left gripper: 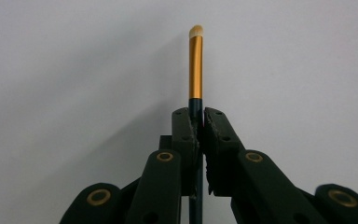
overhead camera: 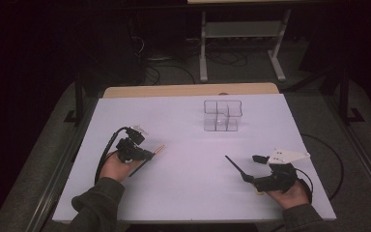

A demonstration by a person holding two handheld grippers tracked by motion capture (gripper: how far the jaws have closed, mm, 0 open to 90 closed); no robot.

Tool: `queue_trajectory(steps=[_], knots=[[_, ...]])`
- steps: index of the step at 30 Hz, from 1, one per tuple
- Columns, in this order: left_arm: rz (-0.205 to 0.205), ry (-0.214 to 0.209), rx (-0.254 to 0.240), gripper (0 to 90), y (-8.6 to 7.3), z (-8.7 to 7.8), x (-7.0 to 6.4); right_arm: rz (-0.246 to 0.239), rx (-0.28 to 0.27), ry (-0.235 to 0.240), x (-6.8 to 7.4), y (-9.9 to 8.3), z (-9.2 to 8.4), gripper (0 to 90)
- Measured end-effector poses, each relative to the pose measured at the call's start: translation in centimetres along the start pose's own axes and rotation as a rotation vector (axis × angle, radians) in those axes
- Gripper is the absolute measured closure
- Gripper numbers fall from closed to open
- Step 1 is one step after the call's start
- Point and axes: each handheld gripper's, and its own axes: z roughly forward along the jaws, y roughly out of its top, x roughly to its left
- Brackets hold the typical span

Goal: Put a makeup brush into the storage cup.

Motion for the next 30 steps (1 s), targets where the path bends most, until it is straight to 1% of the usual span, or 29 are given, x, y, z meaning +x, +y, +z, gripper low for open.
queue_trajectory(steps=[1, 2, 3, 4, 5, 6, 7, 8, 10, 11, 12, 13, 14, 16, 17, 18, 20, 21, 22, 23, 25, 26, 27, 28, 29, 30], knots=[[0.008, -0.003, -0.001, 83.2, 0.1, -0.1, -0.1, 0.002, 0.002, 0.003, 0.0, 0.0, 0.0, 19.8], [0.036, -0.005, 0.013, 83.3, 0.1, -0.4, 0.0, 0.003, 0.002, 0.006, 0.0, 0.0, 0.0, 19.9], [0.015, -0.010, -0.012, 83.3, 0.1, -0.3, -0.2, 0.002, 0.003, 0.009, 0.0, 0.1, 0.1, 19.9], [0.011, -0.011, -0.015, 83.3, 0.2, -0.4, -0.4, 0.004, 0.004, 0.011, 0.1, 0.1, 0.1, 19.9], [0.044, -0.012, 0.002, 83.2, 0.2, -0.6, -0.2, 0.005, 0.005, 0.013, 0.1, 0.1, 0.1, 19.9], [0.019, -0.020, -0.024, 83.2, 0.2, -0.5, -0.5, 0.002, 0.007, 0.017, 0.1, 0.2, 0.1, 20.0], [0.039, -0.020, -0.008, 83.2, 0.3, -0.7, -0.5, 0.002, 0.008, 0.019, 0.1, 0.2, 0.1, 20.3], [0.032, -0.023, -0.021, 83.3, 0.3, -0.8, -0.7, 0.001, 0.011, 0.021, 0.1, 0.2, 0.1, 20.4], [0.053, -0.030, -0.021, 83.2, 0.3, -1.1, -0.9, 0.006, 0.017, 0.021, 0.1, 0.3, 0.1, 20.2], [0.039, -0.035, -0.042, 83.3, 0.4, -1.1, -1.0, 0.007, 0.023, 0.023, 0.1, 0.3, 0.1, 20.1], [0.051, -0.035, -0.041, 83.2, 0.4, -1.3, -1.1, 0.008, 0.025, 0.023, 0.0, 0.3, 0.1, 20.1], [0.069, -0.037, -0.029, 83.3, 0.4, -1.6, -1.0, 0.010, 0.025, 0.023, 0.0, 0.4, 0.1, 20.1], [0.071, -0.036, -0.045, 83.3, 0.4, -1.7, -1.1, 0.012, 0.026, 0.023, 0.0, 0.4, 0.2, 20.0], [0.073, -0.042, -0.054, 83.2, 0.3, -2.0, -1.1, 0.012, 0.037, 0.025, 0.1, 0.5, 0.3, 20.0], [0.074, -0.044, -0.050, 83.3, 0.3, -2.2, -1.2, 0.015, 0.040, 0.027, 0.1, 0.6, 0.3, 20.0], [0.073, -0.046, -0.061, 83.3, 0.3, -2.3, -1.3, 0.015, 0.041, 0.029, 0.1, 0.6, 0.4, 19.9], [0.072, -0.062, -0.071, 83.2, 0.3, -2.7, -1.3, 0.014, 0.046, 0.035, 0.1, 0.9, 0.5, 19.8], [0.070, -0.064, -0.087, 83.2, 0.3, -2.8, -1.4, 0.015, 0.050, 0.037, 0.2, 1.0, 0.5, 19.9], [0.070, -0.068, -0.088, 83.3, 0.3, -3.0, -1.6, 0.014, 0.049, 0.039, 0.3, 1.2, 0.5, 19.9], [0.084, -0.067, -0.088, 83.2, 0.3, -3.1, -1.6, 0.012, 0.048, 0.045, 0.4, 1.4, 0.6, 19.9], [0.084, -0.076, -0.102, 83.2, 0.4, -3.2, -2.0, 0.000, 0.053, 0.051, 0.4, 1.8, 0.7, 20.3], [0.098, -0.080, -0.095, 83.3, 0.4, -3.4, -2.1, 0.000, 0.055, 0.053, 0.5, 2.0, 0.7, 20.3], [0.097, -0.085, -0.101, 83.2, 0.4, -3.4, -2.4, 0.001, 0.061, 0.056, 0.5, 2.2, 0.8, 20.1], [0.112, -0.087, -0.099, 83.3, 0.4, -3.5, -2.5, -0.003, 0.061, 0.061, 0.5, 2.3, 0.8, 20.0], [0.115, -0.092, -0.112, 83.2, 0.5, -3.6, -2.8, -0.003, 0.062, 0.063, 0.5, 2.5, 0.9, 20.0], [0.116, -0.097, -0.114, 83.3, 0.5, -3.7, -3.0, 0.002, 0.059, 0.068, 0.5, 2.6, 0.9, 19.8]])
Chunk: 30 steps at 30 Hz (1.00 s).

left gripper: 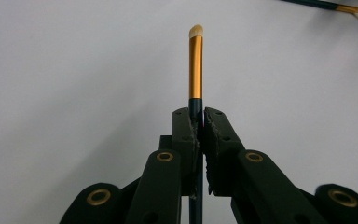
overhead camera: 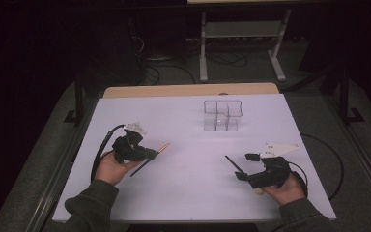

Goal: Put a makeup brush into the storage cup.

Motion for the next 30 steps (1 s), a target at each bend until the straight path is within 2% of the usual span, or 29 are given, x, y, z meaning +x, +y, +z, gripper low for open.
queue_trajectory(steps=[1, 3, 5, 7, 9, 11, 13, 16, 17, 22, 30], knots=[[0.016, -0.002, 0.001, 83.3, 0.1, -0.1, -0.1, 0.004, -0.002, 0.009, 0.0, 0.1, 0.0, 19.6], [0.017, -0.006, -0.015, 83.2, 0.2, -0.1, -0.6, 0.006, -0.004, 0.019, -0.1, 0.4, 0.1, 19.6], [0.039, -0.015, -0.008, 83.2, 0.3, -0.3, -0.8, 0.006, 0.000, 0.023, -0.1, 0.7, 0.1, 19.6], [0.032, -0.021, -0.030, 83.3, 0.4, -0.3, -1.2, 0.004, 0.011, 0.038, -0.2, 0.9, 0.2, 19.1], [0.045, -0.027, -0.028, 83.2, 0.4, -0.4, -1.4, 0.006, 0.019, 0.044, -0.2, 1.2, 0.4, 19.0], [0.036, -0.030, -0.038, 83.2, 0.4, -0.4, -1.7, 0.005, 0.022, 0.049, -0.2, 1.4, 0.4, 19.0], [0.057, -0.036, -0.036, 83.3, 0.4, -0.4, -1.8, 0.006, 0.021, 0.054, -0.2, 1.7, 0.5, 19.0], [0.056, -0.043, -0.044, 83.3, 0.4, -0.5, -2.2, 0.005, 0.017, 0.065, -0.1, 2.1, 0.6, 19.1], [0.067, -0.045, -0.041, 83.2, 0.5, -0.5, -2.2, 0.005, 0.024, 0.068, -0.1, 2.3, 0.6, 19.1], [0.073, -0.059, -0.054, 83.2, 0.6, -0.5, -2.7, -0.008, 0.018, 0.061, 0.0, 3.0, 0.8, 18.7], [0.097, -0.077, -0.057, 83.2, 0.8, -0.2, -3.4, -0.005, 0.012, 0.087, 0.0, 4.1, 0.9, 20.8]])
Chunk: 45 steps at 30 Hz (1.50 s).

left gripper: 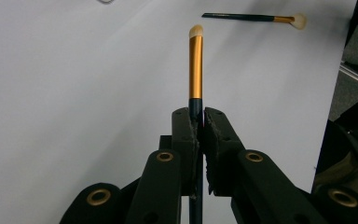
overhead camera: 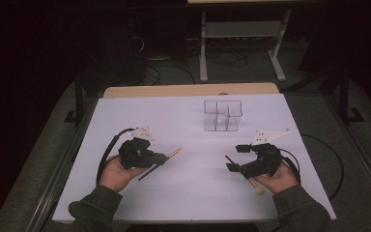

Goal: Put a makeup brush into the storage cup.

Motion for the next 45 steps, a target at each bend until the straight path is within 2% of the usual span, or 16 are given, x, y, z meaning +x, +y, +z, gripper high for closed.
queue_trajectory(steps=[11, 13, 22, 27, 35, 45], knots=[[0.042, -0.018, -0.016, 83.2, 0.4, -0.1, -0.8, -0.033, 0.019, 0.028, 0.5, 1.8, 0.8, 20.9], [0.035, -0.026, -0.024, 83.2, 0.4, -0.1, -0.9, -0.037, 0.019, 0.037, 0.6, 2.1, 0.9, 21.6], [0.060, -0.047, -0.032, 83.2, 0.7, -0.1, -1.4, -0.061, 0.026, 0.077, 1.2, 3.4, 1.8, 22.2], [0.089, -0.053, -0.044, 83.2, 0.9, -0.2, -1.9, -0.061, 0.026, 0.111, 1.6, 4.1, 2.3, 22.4], [0.106, -0.072, -0.053, 83.2, 1.0, -0.1, -2.5, -0.079, 0.024, 0.171, 2.5, 5.0, 3.1, 23.3], [0.139, -0.089, -0.045, 83.2, 1.1, 0.4, -2.6, -0.084, 0.031, 0.229, 3.0, 5.5, 4.1, 25.0]])
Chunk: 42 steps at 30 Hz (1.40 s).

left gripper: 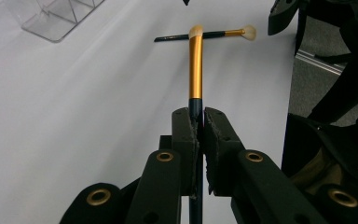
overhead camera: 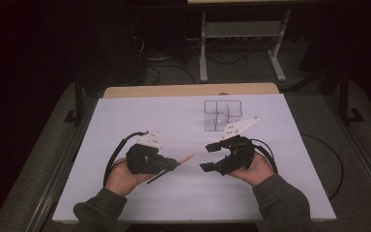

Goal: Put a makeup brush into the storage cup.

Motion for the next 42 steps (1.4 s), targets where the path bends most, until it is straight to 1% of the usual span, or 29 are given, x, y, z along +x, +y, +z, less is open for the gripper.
queue_trajectory(steps=[2, 3, 6, 8, 13, 16, 21, 22, 24, 27, 28, 30, 31, 32, 34, 35, 37, 38, 42], knots=[[0.004, -0.004, -0.003, 83.2, 0.0, 0.0, -0.2, 0.003, 0.001, 0.018, 0.0, 0.0, 0.2, 25.7], [0.009, -0.005, -0.004, 83.2, 0.1, 0.1, -0.2, 0.001, 0.001, 0.017, 0.0, 0.0, 0.3, 25.9], [0.027, -0.007, -0.002, 83.2, 0.1, 0.3, -0.4, 0.000, 0.004, 0.034, 0.0, 0.1, 0.6, 26.7], [0.029, -0.009, 0.003, 83.2, 0.2, 0.4, -0.6, 0.003, 0.006, 0.038, 0.0, 0.1, 0.7, 27.6], [0.057, -0.012, 0.002, 83.2, 0.2, 0.6, -0.7, 0.000, 0.013, 0.051, 0.0, 0.2, 1.0, 29.9], [0.065, -0.011, 0.003, 83.2, 0.3, 0.8, -0.8, -0.003, 0.018, 0.063, 0.0, 0.2, 1.2, 32.5], [0.079, -0.012, 0.003, 83.2, 0.3, 1.0, -0.8, -0.004, 0.025, 0.072, 0.0, 0.2, 1.4, 36.7], [0.084, -0.013, 0.002, 83.2, 0.3, 1.0, -0.8, -0.005, 0.027, 0.075, 0.0, 0.2, 1.5, 37.9], [0.081, -0.017, 0.000, 83.2, 0.4, 1.1, -1.0, -0.005, 0.031, 0.084, 0.0, 0.2, 1.6, 40.3], [0.100, -0.023, -0.001, 83.2, 0.4, 1.3, -1.1, -0.006, 0.037, 0.095, 0.0, 0.2, 1.7, 44.6], [0.099, -0.027, 0.002, 83.2, 0.5, 1.4, -1.2, -0.012, 0.038, 0.099, 0.0, 0.2, 1.8, 46.4], [0.112, -0.030, 0.000, 83.2, 0.5, 1.5, -1.3, -0.017, 0.040, 0.114, 0.0, 0.2, 1.9, 50.1], [0.109, -0.036, -0.004, 83.2, 0.5, 1.5, -1.4, -0.019, 0.042, 0.119, 0.1, 0.2, 2.0, 51.8], [0.124, -0.038, 0.004, 83.2, 0.6, 1.6, -1.4, -0.021, 0.044, 0.121, 0.0, 0.1, 2.0, 53.3], [0.123, -0.045, 0.005, 83.2, 0.6, 1.7, -1.4, -0.022, 0.048, 0.132, -0.1, 0.1, 2.1, 56.6], [0.126, -0.049, 0.015, 83.2, 0.6, 1.8, -1.4, -0.020, 0.049, 0.135, -0.1, 0.1, 2.1, 58.6], [0.124, -0.049, 0.019, 83.2, 0.6, 1.9, -1.4, -0.017, 0.053, 0.146, -0.2, 0.0, 2.2, 62.2], [0.132, -0.050, 0.019, 83.2, 0.6, 1.9, -1.4, -0.018, 0.053, 0.150, -0.2, 0.0, 2.2, 63.6], [0.130, -0.054, 0.018, 83.2, 0.6, 2.0, -1.6, -0.032, 0.055, 0.164, -0.2, 0.0, 2.4, 68.9]])
